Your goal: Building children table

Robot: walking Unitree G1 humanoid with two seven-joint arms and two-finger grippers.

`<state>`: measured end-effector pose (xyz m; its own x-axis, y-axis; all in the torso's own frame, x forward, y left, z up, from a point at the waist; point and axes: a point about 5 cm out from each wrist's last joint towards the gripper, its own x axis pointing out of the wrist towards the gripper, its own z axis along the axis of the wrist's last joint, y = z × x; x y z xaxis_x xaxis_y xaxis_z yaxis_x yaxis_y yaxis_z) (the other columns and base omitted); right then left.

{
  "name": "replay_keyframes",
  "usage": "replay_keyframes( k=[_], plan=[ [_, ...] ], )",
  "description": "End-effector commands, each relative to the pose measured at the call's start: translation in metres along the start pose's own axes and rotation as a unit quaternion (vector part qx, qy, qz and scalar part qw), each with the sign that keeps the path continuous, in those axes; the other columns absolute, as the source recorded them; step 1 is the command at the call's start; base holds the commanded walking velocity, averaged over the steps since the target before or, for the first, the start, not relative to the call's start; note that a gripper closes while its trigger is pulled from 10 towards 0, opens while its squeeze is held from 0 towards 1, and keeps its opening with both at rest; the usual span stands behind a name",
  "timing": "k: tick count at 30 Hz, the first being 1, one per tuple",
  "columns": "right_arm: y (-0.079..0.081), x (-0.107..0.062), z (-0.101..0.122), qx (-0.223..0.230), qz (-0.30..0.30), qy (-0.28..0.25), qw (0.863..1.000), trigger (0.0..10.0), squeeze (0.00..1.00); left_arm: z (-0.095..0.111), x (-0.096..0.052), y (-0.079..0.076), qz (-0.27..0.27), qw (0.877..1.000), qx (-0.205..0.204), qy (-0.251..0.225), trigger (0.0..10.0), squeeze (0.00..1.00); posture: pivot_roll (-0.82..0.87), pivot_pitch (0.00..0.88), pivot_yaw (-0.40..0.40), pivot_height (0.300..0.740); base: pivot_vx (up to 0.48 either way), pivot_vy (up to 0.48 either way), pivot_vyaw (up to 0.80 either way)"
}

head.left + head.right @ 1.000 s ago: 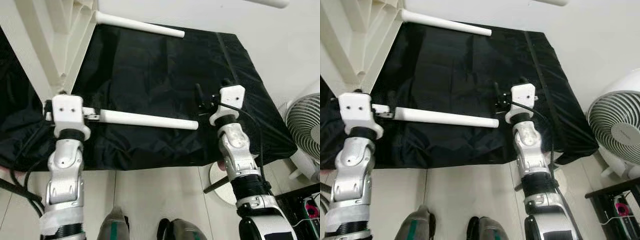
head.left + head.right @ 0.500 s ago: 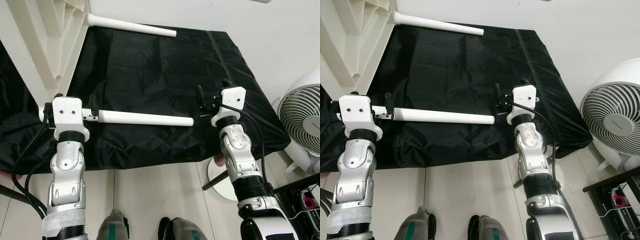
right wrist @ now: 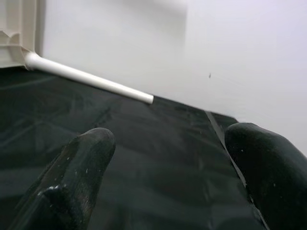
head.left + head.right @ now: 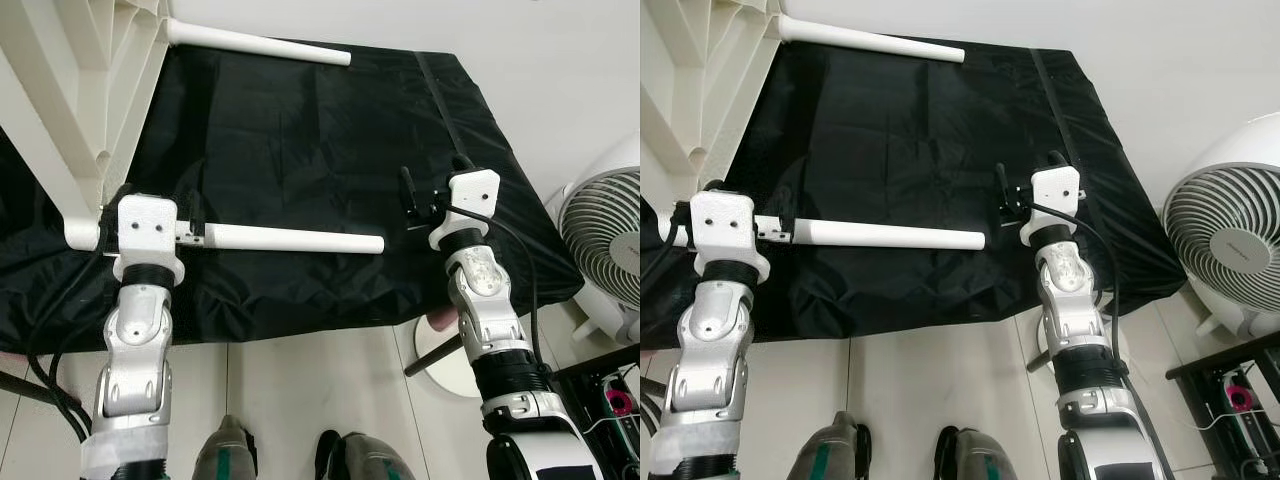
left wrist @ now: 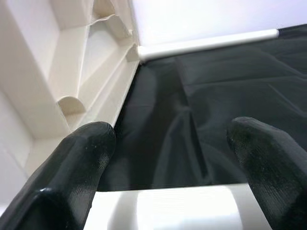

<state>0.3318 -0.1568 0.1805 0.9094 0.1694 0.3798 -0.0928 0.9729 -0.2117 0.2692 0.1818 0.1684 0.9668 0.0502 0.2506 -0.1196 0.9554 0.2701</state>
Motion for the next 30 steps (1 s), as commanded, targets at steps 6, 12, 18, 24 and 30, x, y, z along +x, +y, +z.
replay_keyframes(
  k=[6, 12, 18, 24, 30],
  plan=[
    [0.005, 0.000, 0.007, -0.030, 0.011, -0.022, 0.999, 10.0, 0.00, -0.005, -0.002, -0.017, -0.055, 0.998, -0.004, 0.017, 10.0, 0.00, 0.17, 0.082, -0.091, 0.740, 0.000, 0.000, 0.00],
    [0.007, 0.003, 0.011, -0.020, 0.005, -0.028, 0.999, 10.0, 0.00, -0.009, 0.000, -0.034, -0.106, 0.994, -0.008, 0.032, 10.0, 0.00, 0.17, 0.084, -0.087, 0.740, 0.000, 0.000, 0.00],
    [0.006, 0.002, 0.012, -0.017, 0.003, -0.029, 0.999, 10.0, 0.00, -0.012, -0.002, -0.042, -0.145, 0.989, 0.011, 0.039, 10.0, 0.00, 0.16, 0.086, -0.079, 0.740, 0.000, 0.000, 0.00],
    [0.000, -0.002, 0.013, -0.019, -0.010, -0.028, 0.999, 10.0, 0.00, -0.016, -0.006, -0.045, -0.193, 0.979, 0.030, 0.048, 10.0, 0.00, 0.15, 0.095, -0.059, 0.740, 0.000, 0.000, 0.00],
    [-0.001, -0.005, 0.012, -0.022, -0.017, -0.025, 0.999, 10.0, 0.00, -0.021, -0.007, -0.043, -0.215, 0.973, 0.067, 0.050, 10.0, 0.00, 0.14, 0.100, -0.046, 0.740, 0.000, 0.000, 0.00]
  ],
)
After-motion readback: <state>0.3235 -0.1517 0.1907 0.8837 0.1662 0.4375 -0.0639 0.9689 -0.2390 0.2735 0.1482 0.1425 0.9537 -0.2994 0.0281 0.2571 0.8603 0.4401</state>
